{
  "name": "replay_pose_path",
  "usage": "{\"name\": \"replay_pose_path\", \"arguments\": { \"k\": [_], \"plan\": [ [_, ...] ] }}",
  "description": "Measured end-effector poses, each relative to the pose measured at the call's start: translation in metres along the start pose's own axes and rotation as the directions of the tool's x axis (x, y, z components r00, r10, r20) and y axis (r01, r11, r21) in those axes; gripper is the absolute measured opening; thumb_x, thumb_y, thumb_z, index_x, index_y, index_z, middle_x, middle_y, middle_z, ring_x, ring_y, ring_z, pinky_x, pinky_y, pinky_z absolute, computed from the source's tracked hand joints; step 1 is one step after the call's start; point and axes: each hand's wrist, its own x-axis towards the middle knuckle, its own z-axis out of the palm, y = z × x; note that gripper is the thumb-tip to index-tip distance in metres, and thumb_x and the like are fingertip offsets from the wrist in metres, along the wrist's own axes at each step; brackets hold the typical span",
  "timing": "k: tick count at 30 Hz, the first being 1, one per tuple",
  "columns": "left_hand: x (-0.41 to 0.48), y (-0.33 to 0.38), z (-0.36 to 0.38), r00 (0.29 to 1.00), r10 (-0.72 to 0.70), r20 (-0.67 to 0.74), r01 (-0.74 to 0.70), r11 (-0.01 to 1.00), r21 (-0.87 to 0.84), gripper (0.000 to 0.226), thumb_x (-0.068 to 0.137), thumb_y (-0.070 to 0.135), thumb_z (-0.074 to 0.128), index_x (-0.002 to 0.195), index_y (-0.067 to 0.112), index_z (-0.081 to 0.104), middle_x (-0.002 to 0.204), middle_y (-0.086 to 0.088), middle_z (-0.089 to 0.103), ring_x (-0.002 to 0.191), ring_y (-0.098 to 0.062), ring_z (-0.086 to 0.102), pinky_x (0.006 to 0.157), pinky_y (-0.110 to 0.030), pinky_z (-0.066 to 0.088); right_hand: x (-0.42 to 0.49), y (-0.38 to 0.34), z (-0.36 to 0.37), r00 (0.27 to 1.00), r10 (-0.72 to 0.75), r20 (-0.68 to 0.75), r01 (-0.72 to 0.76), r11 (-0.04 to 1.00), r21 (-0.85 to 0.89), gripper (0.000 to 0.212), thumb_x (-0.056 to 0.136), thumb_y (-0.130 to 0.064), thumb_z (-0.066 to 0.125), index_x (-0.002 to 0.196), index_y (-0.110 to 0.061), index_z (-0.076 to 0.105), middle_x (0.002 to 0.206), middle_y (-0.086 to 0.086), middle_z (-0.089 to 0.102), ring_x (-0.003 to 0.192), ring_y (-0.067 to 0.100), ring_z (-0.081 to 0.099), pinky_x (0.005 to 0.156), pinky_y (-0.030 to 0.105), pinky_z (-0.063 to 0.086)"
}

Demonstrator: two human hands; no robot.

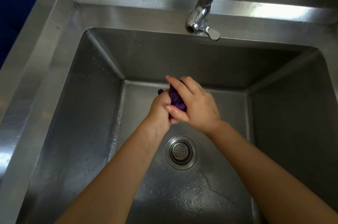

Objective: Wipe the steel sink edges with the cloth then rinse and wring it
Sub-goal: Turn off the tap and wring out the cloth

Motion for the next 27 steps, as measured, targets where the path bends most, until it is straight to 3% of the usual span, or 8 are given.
{"name": "replay_pose_path", "arguments": {
  "k": [3, 5, 8, 13, 17, 23, 25, 27],
  "plan": [
    [-0.003, -0.003, 0.002, 0.994, 0.059, -0.095, -0.059, 0.998, 0.004, 0.037, 0.091, 0.04, 0.048, 0.061, 0.019, 0.052, 0.042, 0.006, 0.054, 0.039, -0.009, 0.054, 0.035, -0.017, 0.036, 0.003, 0.0, 0.002, 0.998, 0.013, -0.067, -0.013, 1.0, 0.002, 0.066, 0.092, -0.058, 0.022, 0.111, -0.01, 0.064, 0.091, 0.009, 0.064, 0.077, 0.026, 0.064, 0.053, 0.032, 0.053],
    [-0.004, -0.006, 0.005, 0.975, 0.131, -0.179, -0.136, 0.99, -0.02, 0.037, 0.09, 0.043, 0.051, 0.063, 0.018, 0.057, 0.054, 0.003, 0.06, 0.057, -0.015, 0.061, 0.055, -0.032, 0.053, 0.003, 0.001, 0.007, 0.991, 0.043, -0.126, -0.043, 0.999, -0.005, 0.066, 0.095, -0.053, 0.017, 0.095, -0.01, 0.067, 0.08, 0.009, 0.064, 0.064, 0.025, 0.063, 0.047, 0.031, 0.05],
    [-0.004, -0.01, 0.009, 0.922, 0.271, -0.276, -0.274, 0.961, 0.032, 0.045, 0.089, 0.04, 0.053, 0.049, 0.019, 0.055, 0.05, 0.003, 0.058, 0.064, -0.022, 0.06, 0.079, -0.047, 0.052, 0.002, 0.003, 0.013, 0.971, 0.105, -0.213, -0.109, 0.994, -0.009, 0.061, 0.098, -0.041, 0.017, 0.076, -0.008, 0.064, 0.067, 0.01, 0.061, 0.05, 0.028, 0.058, 0.041, 0.03, 0.044],
    [-0.007, -0.009, 0.013, 0.801, 0.509, -0.315, -0.417, 0.852, 0.316, 0.051, 0.095, 0.035, 0.045, 0.048, 0.015, 0.048, 0.051, 0.0, 0.052, 0.053, -0.016, 0.052, 0.057, -0.029, 0.042, 0.001, 0.0, 0.021, 0.93, 0.293, -0.223, -0.285, 0.956, 0.066, 0.041, 0.09, -0.026, 0.028, 0.069, -0.008, 0.058, 0.059, 0.014, 0.059, 0.045, 0.032, 0.055, 0.044, 0.03, 0.041],
    [-0.006, -0.01, 0.012, 0.769, 0.568, -0.292, -0.424, 0.796, 0.432, 0.055, 0.096, 0.031, 0.044, 0.044, 0.014, 0.044, 0.044, 0.001, 0.045, 0.043, -0.009, 0.043, 0.04, -0.013, 0.031, -0.001, -0.004, 0.027, 0.895, 0.401, -0.194, -0.392, 0.916, 0.086, 0.041, 0.089, -0.028, 0.025, 0.066, -0.008, 0.053, 0.054, 0.013, 0.056, 0.044, 0.034, 0.053, 0.045, 0.03, 0.036],
    [-0.008, -0.017, 0.009, 0.844, 0.483, -0.234, -0.375, 0.842, 0.387, 0.045, 0.092, 0.045, 0.045, 0.059, 0.016, 0.054, 0.055, 0.004, 0.056, 0.055, -0.004, 0.056, 0.055, -0.016, 0.043, 0.007, -0.004, 0.026, 0.79, 0.613, 0.015, -0.6, 0.766, 0.23, 0.037, 0.095, -0.039, 0.02, 0.076, -0.017, 0.043, 0.066, 0.002, 0.053, 0.065, 0.029, 0.057, 0.056, 0.03, 0.033],
    [-0.005, -0.018, 0.007, 0.881, 0.403, -0.248, -0.305, 0.885, 0.352, 0.043, 0.089, 0.049, 0.047, 0.067, 0.014, 0.06, 0.06, 0.002, 0.06, 0.061, -0.013, 0.06, 0.056, -0.027, 0.046, 0.011, -0.004, 0.025, 0.738, 0.66, 0.138, -0.668, 0.687, 0.285, 0.035, 0.098, -0.042, 0.027, 0.094, -0.016, 0.05, 0.079, 0.004, 0.062, 0.08, 0.028, 0.063, 0.061, 0.032, 0.044],
    [0.001, -0.015, 0.001, 0.907, 0.324, -0.269, -0.243, 0.924, 0.294, 0.035, 0.087, 0.042, 0.051, 0.074, 0.012, 0.063, 0.064, 0.0, 0.061, 0.061, -0.015, 0.059, 0.051, -0.026, 0.044, 0.008, -0.004, 0.019, 0.734, 0.633, 0.248, -0.677, 0.651, 0.344, 0.042, 0.096, -0.049, 0.03, 0.123, -0.021, 0.045, 0.108, 0.008, 0.066, 0.101, 0.025, 0.062, 0.083, 0.036, 0.049]
  ]
}}
